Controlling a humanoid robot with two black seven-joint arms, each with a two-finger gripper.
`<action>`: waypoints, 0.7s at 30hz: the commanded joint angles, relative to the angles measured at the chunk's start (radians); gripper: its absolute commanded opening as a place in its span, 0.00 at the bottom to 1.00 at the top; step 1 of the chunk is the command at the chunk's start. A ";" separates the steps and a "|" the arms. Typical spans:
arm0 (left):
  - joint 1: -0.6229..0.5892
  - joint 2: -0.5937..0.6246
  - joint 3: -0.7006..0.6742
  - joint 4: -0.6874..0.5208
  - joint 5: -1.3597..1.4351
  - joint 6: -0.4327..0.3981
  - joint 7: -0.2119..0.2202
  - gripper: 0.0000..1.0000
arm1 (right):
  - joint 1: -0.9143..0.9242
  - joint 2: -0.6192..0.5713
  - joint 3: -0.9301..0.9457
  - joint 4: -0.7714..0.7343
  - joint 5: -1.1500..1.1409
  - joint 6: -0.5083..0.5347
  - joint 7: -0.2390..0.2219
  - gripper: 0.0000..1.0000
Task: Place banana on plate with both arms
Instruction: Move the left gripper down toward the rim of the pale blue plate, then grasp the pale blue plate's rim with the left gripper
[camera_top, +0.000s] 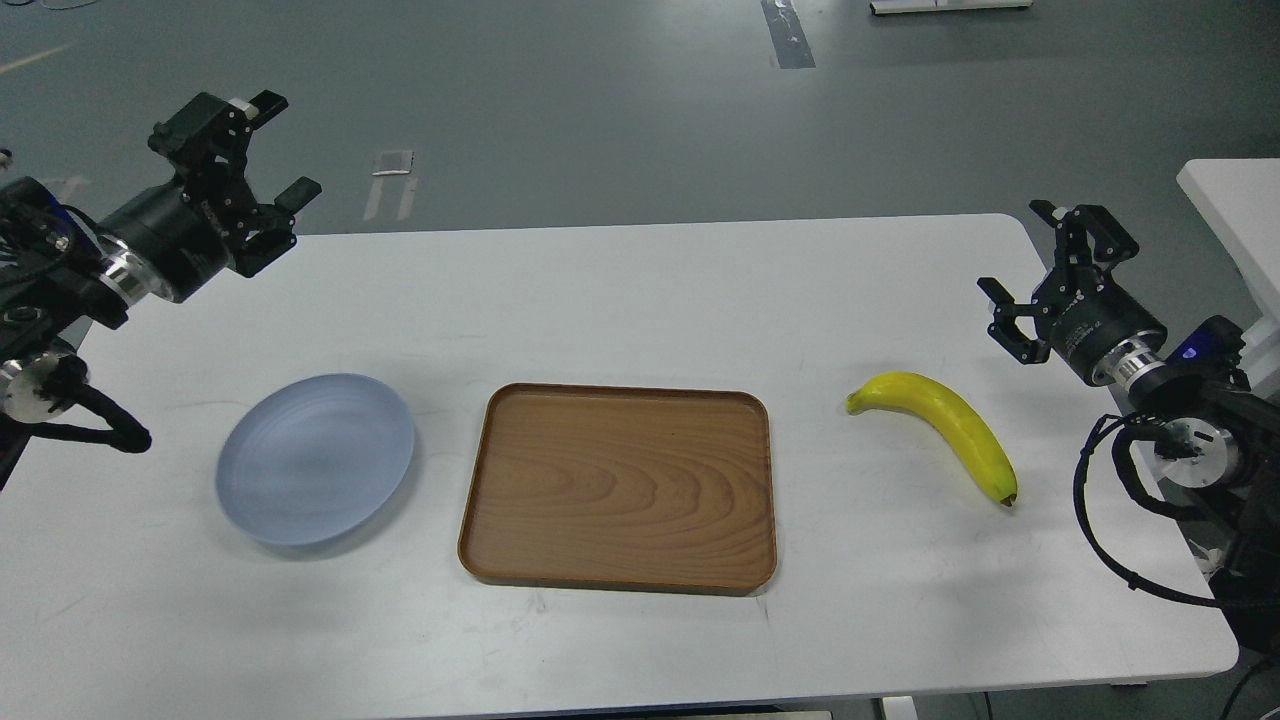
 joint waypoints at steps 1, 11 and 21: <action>0.000 0.107 0.000 -0.130 0.312 0.000 -0.002 1.00 | -0.001 0.000 0.000 0.000 0.000 0.000 0.000 1.00; 0.055 0.254 0.133 -0.208 0.860 0.053 -0.002 1.00 | -0.001 0.008 -0.001 0.001 0.000 0.000 0.000 1.00; 0.076 0.202 0.342 0.030 0.814 0.222 -0.002 1.00 | -0.002 0.011 -0.001 0.003 0.000 0.000 0.000 1.00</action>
